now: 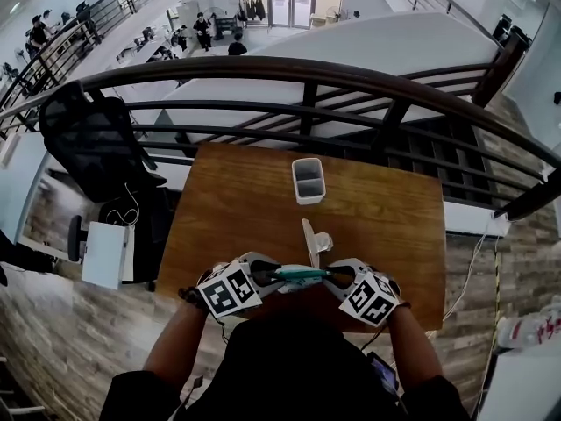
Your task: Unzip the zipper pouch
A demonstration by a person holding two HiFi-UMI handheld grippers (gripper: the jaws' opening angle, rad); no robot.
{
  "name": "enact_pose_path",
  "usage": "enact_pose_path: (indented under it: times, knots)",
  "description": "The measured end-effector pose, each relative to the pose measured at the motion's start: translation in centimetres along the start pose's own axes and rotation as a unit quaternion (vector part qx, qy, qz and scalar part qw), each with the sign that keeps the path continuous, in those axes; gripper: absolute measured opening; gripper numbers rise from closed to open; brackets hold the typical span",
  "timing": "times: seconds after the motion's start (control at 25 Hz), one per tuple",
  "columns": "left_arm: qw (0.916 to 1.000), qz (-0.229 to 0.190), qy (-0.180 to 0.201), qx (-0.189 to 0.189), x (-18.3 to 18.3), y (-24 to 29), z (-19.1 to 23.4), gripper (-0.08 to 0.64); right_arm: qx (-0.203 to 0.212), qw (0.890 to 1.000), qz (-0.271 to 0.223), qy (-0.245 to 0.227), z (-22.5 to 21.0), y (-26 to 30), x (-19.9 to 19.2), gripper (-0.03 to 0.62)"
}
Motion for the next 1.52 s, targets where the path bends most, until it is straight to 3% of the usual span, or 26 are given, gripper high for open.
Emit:
enact_pose_path:
  times: [0.2,0.32,0.52,0.68,0.92,1.12,1.24,1.36,1.52]
  knots:
    - [0.9926,0.053,0.071,0.083,1.7,-1.1,0.1,0.143,-0.025,0.999,0.005,0.036,-0.3,-1.2,0.2,0.071]
    - [0.9872,0.057,0.106,0.104,2.8,-1.6,-0.5,0.146,-0.03,0.999,0.003,0.044,-0.1,-1.5,0.6,0.069]
    - [0.9772,0.101,0.173,0.071,4.0,1.1,-1.6,0.149,-0.029,0.999,-0.004,0.042,0.6,-1.7,1.5,0.069]
    - [0.9711,0.14,0.19,0.036,4.0,2.9,-1.2,0.149,-0.035,0.999,-0.015,0.032,1.0,-1.4,2.5,0.069]
    - [0.9611,0.178,0.21,0.024,3.8,4.9,-0.9,0.146,-0.039,0.999,-0.021,0.032,1.3,-1.7,2.6,0.069]
    - [0.9641,0.172,0.202,0.019,3.8,5.7,-0.9,0.136,-0.04,0.998,-0.031,0.045,1.6,-2.0,2.9,0.071]
    - [0.9705,0.154,0.184,0.021,3.9,5.8,-0.5,0.05,-0.042,0.997,-0.044,0.052,1.5,-2.2,2.7,0.072]
    - [0.9731,0.14,0.182,0.015,3.7,5.7,-0.5,0.035,-0.033,0.994,-0.073,0.073,1.4,-2.7,2.1,0.09]
    - [0.9776,0.103,0.183,0.012,3.8,4.7,-0.6,0.031,-0.012,0.987,-0.104,0.123,0.7,-3.9,0.7,0.198]
Point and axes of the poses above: the fingertips, and each gripper's own axes: y forward along the fingers, z to its left, x out of its top, the point moved 8 cm from there along -y, backward along the fingers, and after that the axes turned 12 degrees about -x, right-handed, at the moved point
